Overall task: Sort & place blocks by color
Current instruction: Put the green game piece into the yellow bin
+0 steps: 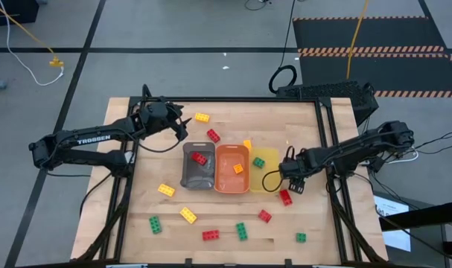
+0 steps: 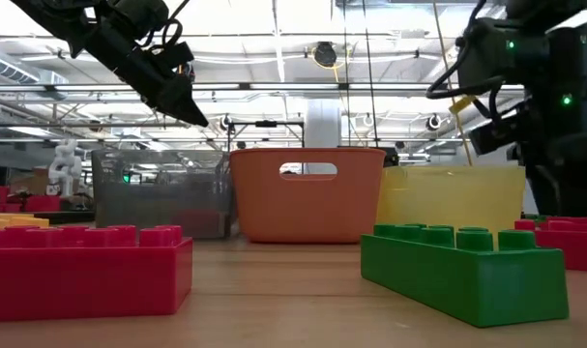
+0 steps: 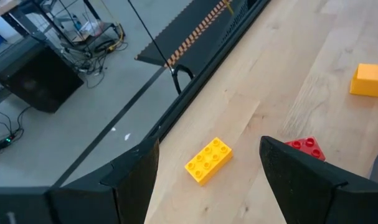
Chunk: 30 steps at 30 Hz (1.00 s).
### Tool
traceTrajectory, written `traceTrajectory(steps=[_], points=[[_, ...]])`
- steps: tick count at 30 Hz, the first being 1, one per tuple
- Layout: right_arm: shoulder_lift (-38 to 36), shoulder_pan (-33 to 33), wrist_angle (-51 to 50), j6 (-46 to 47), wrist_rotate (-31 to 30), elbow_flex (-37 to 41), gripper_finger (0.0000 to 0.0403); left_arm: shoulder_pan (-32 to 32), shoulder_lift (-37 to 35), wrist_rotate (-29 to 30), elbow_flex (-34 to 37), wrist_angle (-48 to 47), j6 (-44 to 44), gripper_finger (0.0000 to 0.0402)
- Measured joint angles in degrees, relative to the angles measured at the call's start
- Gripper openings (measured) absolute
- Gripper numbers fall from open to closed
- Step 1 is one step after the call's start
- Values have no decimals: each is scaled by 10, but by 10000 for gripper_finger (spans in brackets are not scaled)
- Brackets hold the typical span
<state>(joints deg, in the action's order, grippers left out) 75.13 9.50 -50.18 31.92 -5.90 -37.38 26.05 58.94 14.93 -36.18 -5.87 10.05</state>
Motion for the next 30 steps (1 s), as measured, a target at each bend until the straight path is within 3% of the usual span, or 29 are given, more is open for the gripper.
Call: traceTrajectory(steps=[6, 15, 23, 26, 30], points=[[-1, 0, 51, -5, 12, 24, 247, 0, 0, 0, 0, 0, 4, 278], [-2, 0, 48, 1, -16, 23, 122, 0, 0, -1, 0, 0, 3, 278], [-26, -1, -54, 20, -35, -57, 122, 0, 0, -1, 0, 0, 1, 278], [-40, -1, -99, 11, -79, -117, 133, 0, 0, -1, 0, 5, 1, 278], [-55, -1, -69, -33, -139, -189, 136, 0, 0, 0, 0, 16, -5, 278]])
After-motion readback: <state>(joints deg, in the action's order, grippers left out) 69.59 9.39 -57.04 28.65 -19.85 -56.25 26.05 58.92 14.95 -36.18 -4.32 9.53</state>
